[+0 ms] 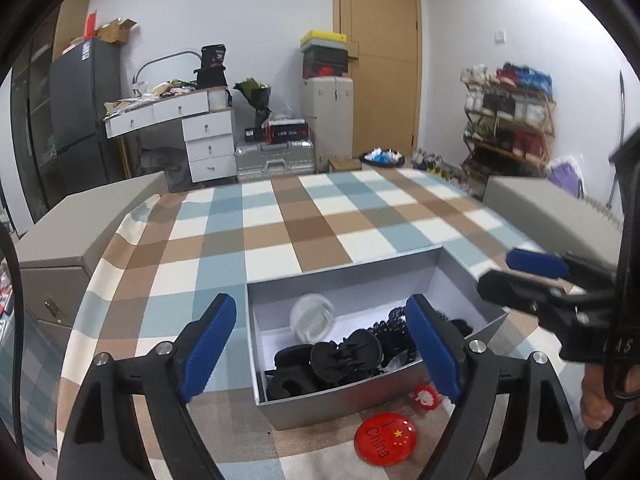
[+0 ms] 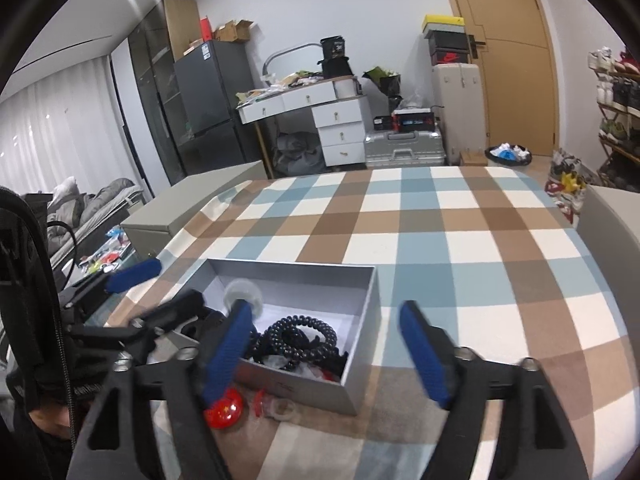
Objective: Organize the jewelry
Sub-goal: 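Withdraw both open tools from the grey box, then grasp the small red-and-clear ring box on the cloth with the right tool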
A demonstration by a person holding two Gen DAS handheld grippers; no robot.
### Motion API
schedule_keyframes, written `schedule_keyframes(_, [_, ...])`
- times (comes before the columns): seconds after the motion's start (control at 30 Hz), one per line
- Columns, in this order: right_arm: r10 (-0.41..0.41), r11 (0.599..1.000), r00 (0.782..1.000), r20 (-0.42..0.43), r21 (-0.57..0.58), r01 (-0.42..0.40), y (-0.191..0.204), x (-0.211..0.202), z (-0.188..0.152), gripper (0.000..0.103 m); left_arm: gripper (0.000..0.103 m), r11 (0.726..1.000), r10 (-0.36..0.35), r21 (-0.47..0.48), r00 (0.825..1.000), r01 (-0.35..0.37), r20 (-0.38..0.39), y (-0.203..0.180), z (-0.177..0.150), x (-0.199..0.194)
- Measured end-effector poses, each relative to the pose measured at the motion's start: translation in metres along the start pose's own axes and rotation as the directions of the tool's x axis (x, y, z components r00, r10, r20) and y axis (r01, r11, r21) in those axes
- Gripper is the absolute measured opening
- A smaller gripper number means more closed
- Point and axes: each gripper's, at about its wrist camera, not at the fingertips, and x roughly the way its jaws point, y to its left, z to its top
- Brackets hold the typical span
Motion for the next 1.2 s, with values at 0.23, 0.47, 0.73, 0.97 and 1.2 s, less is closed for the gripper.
schedule_keyframes(0.23, [0.016, 1.0, 1.0, 0.001, 0.014, -0.016, -0.005, -0.019, -0.006, 0.103, 0.102, 0.996, -0.04, -0.078, 0.999, 0.04, 0.01, 0.016, -0.012, -0.027])
schedule_keyframes(0.47, [-0.002, 1.0, 0.998, -0.068, -0.024, 0.0, 0.0, -0.016, -0.027, 0.103, 0.102, 0.995, -0.054, -0.09, 0.998, 0.051, -0.034, 0.014, -0.031, -0.031])
schedule_keyframes(0.73, [-0.012, 0.996, 0.99, -0.141, -0.092, -0.001, 0.014, -0.003, -0.044, 0.103, 0.102, 0.999, -0.045, -0.024, 0.994, 0.042, -0.098, 0.001, -0.048, -0.018])
schedule_keyframes(0.97, [-0.034, 0.993, 0.978, -0.204, -0.117, 0.01, 0.018, 0.009, -0.052, 0.103, 0.102, 0.999, -0.012, 0.031, 0.99, 0.017, -0.142, -0.002, -0.057, -0.013])
schedule_keyframes(1.2, [-0.033, 0.994, 0.967, -0.254, -0.109, 0.005, 0.021, 0.022, -0.053, 0.103, 0.102, 0.999, -0.037, -0.036, 0.985, 0.032, -0.168, 0.011, -0.06, -0.011])
